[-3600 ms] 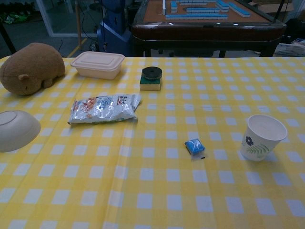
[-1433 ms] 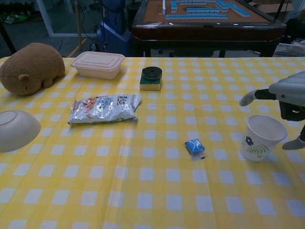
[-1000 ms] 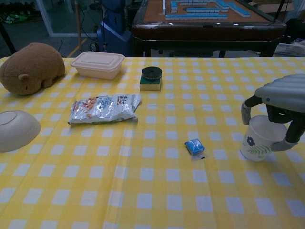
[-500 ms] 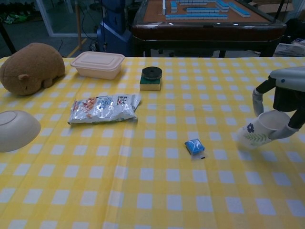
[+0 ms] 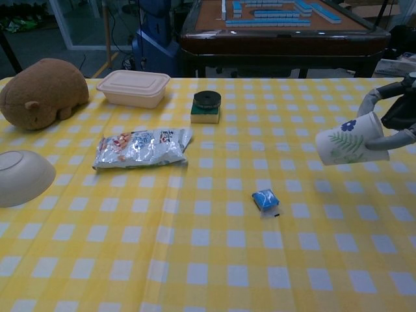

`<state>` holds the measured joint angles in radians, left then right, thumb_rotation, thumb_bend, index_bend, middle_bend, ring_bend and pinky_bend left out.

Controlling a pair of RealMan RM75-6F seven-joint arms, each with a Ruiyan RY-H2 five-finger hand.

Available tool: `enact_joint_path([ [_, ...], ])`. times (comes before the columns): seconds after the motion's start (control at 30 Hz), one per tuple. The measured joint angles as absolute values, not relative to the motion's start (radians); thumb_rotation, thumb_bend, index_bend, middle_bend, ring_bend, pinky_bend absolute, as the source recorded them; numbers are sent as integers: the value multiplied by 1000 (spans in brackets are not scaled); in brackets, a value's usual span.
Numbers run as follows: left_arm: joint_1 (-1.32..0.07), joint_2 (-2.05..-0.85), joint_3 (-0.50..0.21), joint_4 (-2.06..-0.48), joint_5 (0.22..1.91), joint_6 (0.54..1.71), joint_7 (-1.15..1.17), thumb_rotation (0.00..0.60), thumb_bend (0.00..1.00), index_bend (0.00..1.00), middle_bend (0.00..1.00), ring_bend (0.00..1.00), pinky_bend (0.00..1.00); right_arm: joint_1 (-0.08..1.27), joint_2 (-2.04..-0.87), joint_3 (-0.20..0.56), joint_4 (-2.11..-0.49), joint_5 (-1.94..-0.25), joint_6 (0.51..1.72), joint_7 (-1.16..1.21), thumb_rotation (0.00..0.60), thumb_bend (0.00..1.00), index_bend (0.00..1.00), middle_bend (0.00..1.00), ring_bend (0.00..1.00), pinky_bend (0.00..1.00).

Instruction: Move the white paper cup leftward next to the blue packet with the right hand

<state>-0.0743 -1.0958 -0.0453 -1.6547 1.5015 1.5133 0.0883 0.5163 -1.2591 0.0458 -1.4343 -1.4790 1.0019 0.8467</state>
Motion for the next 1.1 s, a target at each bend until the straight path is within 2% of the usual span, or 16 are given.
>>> enact_joint_path([
  [0.13, -75, -1095, -46, -1655, 1498, 1512, 85, 600, 268, 459, 360, 332, 496, 553, -1298, 19, -1279, -1579, 988, 1180, 600, 0, 529, 1000, 1000, 1000],
  [0.3, -72, -1092, -47, -1657, 1497, 1515, 80, 600, 268, 459, 360, 332, 496, 616, -1335, -23, -1140, -1664, 962, 1457, 600, 0, 529, 1000, 1000, 1000],
  [0.53, -70, -1087, -49, -1658, 1495, 1519, 70, 600, 268, 459, 360, 332, 496, 738, -1401, -130, -930, -1779, 917, 1790, 600, 0, 521, 1000, 1000, 1000],
  [0.67, -69, -1084, -50, -1659, 1494, 1521, 65, 600, 268, 459, 360, 332, 496, 795, -1436, -196, -852, -1823, 908, 1858, 600, 0, 375, 1000, 1000, 1000],
  [0.83, -69, -1084, -49, -1659, 1496, 1520, 65, 600, 268, 459, 360, 332, 496, 816, -1435, -232, -839, -1835, 929, 1865, 600, 0, 206, 1000, 1000, 1000],
  [0.93, -69, -1084, -48, -1659, 1497, 1520, 66, 600, 268, 459, 360, 332, 496, 815, -1423, -235, -846, -1827, 943, 1846, 600, 0, 167, 1000, 1000, 1000],
  [1.1, -68, -1083, -48, -1660, 1496, 1520, 63, 600, 268, 458, 360, 332, 496, 803, -1383, -228, -885, -1803, 967, 1758, 600, 0, 163, 1000, 1000, 1000],
])
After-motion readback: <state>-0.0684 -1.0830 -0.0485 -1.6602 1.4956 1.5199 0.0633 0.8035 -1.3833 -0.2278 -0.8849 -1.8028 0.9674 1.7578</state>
